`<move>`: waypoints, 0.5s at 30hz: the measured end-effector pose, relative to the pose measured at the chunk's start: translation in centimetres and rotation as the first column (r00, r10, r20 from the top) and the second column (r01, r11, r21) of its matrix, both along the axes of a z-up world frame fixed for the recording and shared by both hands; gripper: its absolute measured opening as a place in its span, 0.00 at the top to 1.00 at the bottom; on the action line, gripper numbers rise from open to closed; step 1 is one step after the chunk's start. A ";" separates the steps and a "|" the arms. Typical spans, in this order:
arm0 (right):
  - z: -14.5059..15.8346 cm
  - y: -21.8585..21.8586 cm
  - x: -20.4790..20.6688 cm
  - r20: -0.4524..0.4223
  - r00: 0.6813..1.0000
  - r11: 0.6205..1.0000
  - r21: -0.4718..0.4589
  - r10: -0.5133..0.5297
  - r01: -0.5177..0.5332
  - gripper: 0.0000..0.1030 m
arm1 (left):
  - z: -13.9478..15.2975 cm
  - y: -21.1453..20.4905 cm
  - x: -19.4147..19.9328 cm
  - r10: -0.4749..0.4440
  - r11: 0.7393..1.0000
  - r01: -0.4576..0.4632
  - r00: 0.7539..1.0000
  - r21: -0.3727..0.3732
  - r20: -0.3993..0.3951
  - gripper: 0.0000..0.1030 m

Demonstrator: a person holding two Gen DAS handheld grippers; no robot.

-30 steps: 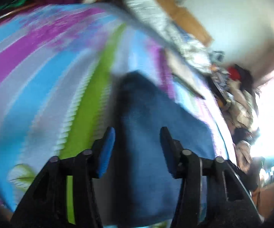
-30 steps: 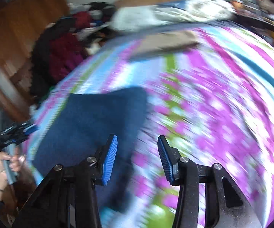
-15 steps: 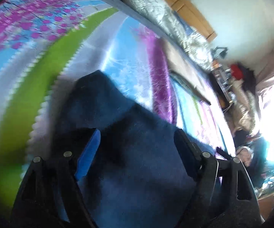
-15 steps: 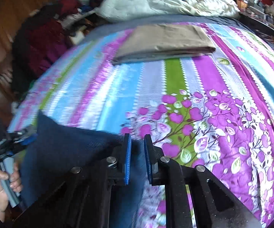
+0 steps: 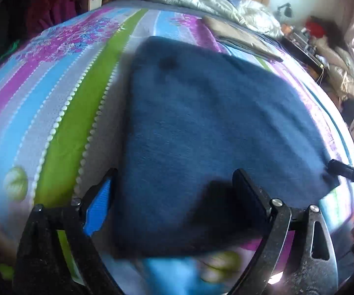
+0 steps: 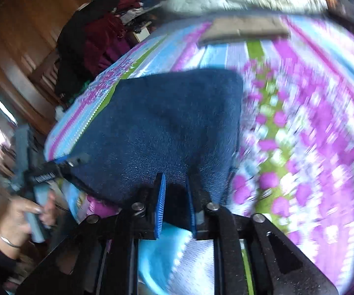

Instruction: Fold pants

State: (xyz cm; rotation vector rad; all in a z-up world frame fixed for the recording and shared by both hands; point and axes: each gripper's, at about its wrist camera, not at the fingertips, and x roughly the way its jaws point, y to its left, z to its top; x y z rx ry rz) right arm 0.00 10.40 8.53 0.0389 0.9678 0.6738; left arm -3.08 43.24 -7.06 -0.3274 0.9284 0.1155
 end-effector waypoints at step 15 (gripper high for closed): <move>2.0 5.4 2.9 0.037 0.996 0.976 -0.197 -0.083 0.089 0.46 | 3.1 -6.6 3.0 0.127 0.976 -0.108 0.988 0.189 -0.089 0.00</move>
